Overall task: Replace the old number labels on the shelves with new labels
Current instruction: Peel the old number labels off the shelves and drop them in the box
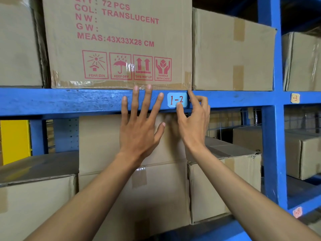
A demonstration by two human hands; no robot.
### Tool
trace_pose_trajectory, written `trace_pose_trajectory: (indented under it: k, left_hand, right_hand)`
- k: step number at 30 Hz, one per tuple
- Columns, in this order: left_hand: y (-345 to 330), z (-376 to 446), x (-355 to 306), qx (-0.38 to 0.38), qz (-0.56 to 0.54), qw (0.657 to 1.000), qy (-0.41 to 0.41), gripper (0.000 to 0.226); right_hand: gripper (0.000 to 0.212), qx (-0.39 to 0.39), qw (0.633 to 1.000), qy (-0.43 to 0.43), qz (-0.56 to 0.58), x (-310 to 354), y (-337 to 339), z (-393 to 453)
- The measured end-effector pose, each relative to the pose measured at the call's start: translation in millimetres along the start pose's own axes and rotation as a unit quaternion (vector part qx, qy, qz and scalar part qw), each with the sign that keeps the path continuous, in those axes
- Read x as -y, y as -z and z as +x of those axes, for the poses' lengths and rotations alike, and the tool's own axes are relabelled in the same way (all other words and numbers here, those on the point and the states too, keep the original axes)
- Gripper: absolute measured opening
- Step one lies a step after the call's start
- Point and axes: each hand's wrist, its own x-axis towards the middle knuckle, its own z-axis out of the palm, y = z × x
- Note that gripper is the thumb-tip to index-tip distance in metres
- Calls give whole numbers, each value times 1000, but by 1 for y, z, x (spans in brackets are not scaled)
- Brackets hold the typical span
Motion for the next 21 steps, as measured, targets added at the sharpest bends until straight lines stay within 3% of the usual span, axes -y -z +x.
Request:
trace_pose_trajectory:
  k: [11, 21]
  left_hand:
    - [-5, 0, -1, -24, -2, 1000, 4, 78]
    - [-6, -1, 0, -51, -13, 998, 18, 58]
  right_hand:
    - [10, -67, 997, -5, 34, -1, 0, 11]
    - [6, -9, 988, 3, 152, -9, 21, 16]
